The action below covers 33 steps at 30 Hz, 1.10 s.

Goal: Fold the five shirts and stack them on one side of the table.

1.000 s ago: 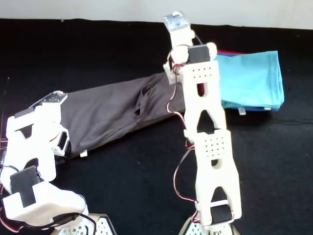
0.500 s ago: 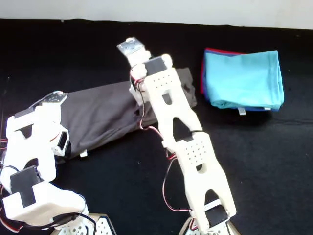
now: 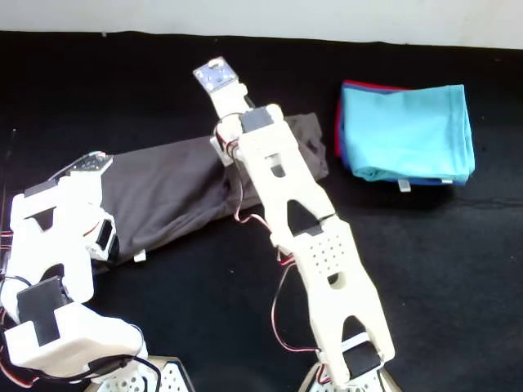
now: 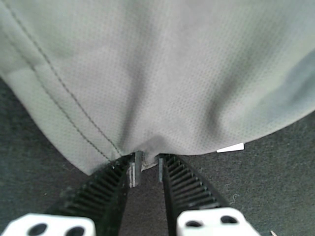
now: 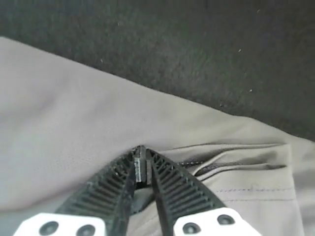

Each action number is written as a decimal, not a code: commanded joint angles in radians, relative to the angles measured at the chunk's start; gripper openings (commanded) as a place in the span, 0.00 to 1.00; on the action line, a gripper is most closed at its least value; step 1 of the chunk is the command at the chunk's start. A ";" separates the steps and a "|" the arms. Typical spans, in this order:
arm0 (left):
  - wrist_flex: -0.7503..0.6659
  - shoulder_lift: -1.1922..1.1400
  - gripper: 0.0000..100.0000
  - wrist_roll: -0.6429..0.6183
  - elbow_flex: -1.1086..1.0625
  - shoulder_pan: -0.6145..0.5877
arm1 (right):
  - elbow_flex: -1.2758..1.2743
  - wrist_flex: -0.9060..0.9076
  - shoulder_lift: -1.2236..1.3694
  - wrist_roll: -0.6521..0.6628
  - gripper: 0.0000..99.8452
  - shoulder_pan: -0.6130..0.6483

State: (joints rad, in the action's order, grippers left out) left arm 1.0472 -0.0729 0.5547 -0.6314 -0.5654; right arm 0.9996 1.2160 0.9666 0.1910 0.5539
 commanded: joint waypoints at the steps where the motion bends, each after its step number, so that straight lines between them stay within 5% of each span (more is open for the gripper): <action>1: -0.049 0.001 0.09 0.008 -0.004 -0.005 | 0.125 0.079 -0.022 0.000 0.01 -0.008; 7: -0.049 0.001 0.09 0.008 -0.004 -0.005 | 0.209 0.271 -0.013 0.002 0.01 -0.008; 20: -0.049 0.001 0.09 0.008 -0.004 -0.005 | 0.269 0.062 0.200 0.000 0.01 0.002; 33: -0.049 0.001 0.09 0.008 -0.004 -0.005 | 0.582 0.220 0.202 0.000 0.01 -0.004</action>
State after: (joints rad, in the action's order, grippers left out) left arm 1.0472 -0.0729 0.5547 -0.6314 -0.5654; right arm 1.4906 1.3556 1.1922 0.1910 0.5600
